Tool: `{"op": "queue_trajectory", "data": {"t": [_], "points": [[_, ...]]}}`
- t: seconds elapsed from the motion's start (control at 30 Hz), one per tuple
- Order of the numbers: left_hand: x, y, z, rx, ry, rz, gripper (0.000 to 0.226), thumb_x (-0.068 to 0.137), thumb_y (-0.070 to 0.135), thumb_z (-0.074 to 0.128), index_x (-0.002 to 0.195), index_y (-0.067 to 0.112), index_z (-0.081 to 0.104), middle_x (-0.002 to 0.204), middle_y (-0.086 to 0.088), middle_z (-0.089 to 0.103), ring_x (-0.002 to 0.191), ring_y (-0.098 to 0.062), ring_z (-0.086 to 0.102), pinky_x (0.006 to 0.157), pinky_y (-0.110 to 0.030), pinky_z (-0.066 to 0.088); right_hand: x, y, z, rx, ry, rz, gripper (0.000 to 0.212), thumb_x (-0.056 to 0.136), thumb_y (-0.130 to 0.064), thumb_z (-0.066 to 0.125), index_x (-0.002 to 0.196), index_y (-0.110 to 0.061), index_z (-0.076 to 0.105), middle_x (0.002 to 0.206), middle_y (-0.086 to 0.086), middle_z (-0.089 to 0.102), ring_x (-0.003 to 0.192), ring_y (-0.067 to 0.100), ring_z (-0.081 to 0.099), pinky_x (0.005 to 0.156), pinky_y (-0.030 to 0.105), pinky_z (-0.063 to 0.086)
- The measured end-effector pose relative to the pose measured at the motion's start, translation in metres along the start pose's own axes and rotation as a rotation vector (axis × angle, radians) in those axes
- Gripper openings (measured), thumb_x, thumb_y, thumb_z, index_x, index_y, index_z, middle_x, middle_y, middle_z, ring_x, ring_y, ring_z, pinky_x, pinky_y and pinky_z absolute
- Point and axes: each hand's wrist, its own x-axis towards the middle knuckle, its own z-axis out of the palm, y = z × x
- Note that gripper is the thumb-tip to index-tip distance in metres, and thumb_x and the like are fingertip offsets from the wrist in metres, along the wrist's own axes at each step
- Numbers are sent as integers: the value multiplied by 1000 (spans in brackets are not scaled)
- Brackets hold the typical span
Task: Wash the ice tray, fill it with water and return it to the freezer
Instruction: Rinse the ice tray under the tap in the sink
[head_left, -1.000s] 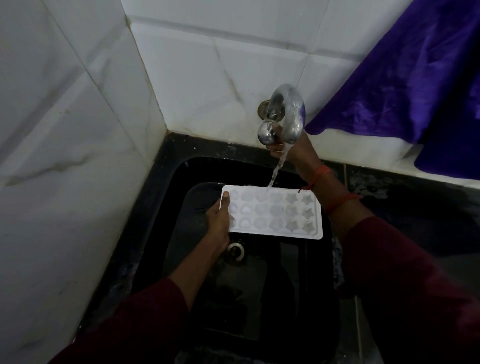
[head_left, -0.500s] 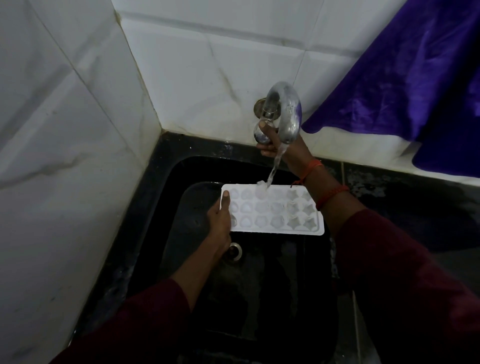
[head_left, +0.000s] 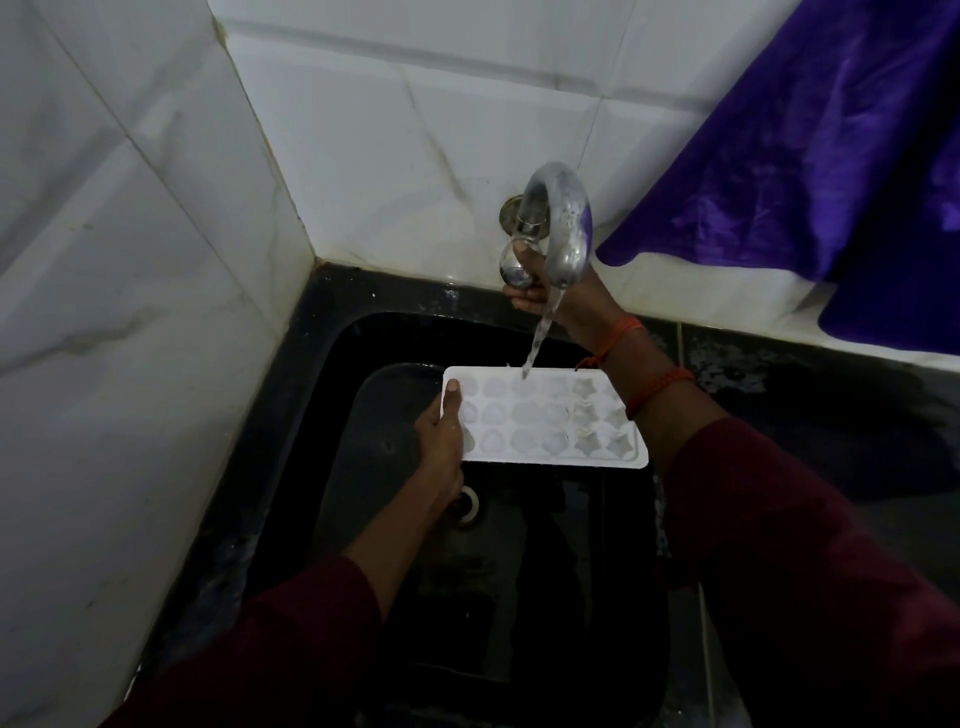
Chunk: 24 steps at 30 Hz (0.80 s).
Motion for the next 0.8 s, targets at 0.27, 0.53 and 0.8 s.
{"op": "queue_trajectory", "data": {"t": [0.27, 0.53, 0.8], "points": [[9, 2, -41, -12, 97, 19, 25, 95, 44, 63, 98, 20, 71, 99, -2, 72, 99, -26, 69, 93, -45, 57, -13, -1, 2, 202, -51, -55, 6, 98, -12, 57, 95, -9, 59, 86, 13, 65, 80, 22, 66, 81, 37, 55], [11, 9, -69, -43, 190, 33, 39, 92, 50, 65, 109, 16, 72, 112, -7, 73, 107, -29, 68, 97, -51, 54, -14, 9, 7, 439, -83, 3, 24, 105, -14, 39, 103, -8, 62, 94, 11, 69, 86, 20, 68, 95, 35, 51], [12, 15, -80, -54, 226, 83, 37, 91, 51, 65, 107, 19, 73, 109, -6, 73, 104, -28, 69, 95, -51, 56, -11, 15, 15, 607, -67, 31, 26, 105, -18, 39, 105, -7, 64, 91, 7, 73, 84, 16, 70, 79, 24, 57]]}}
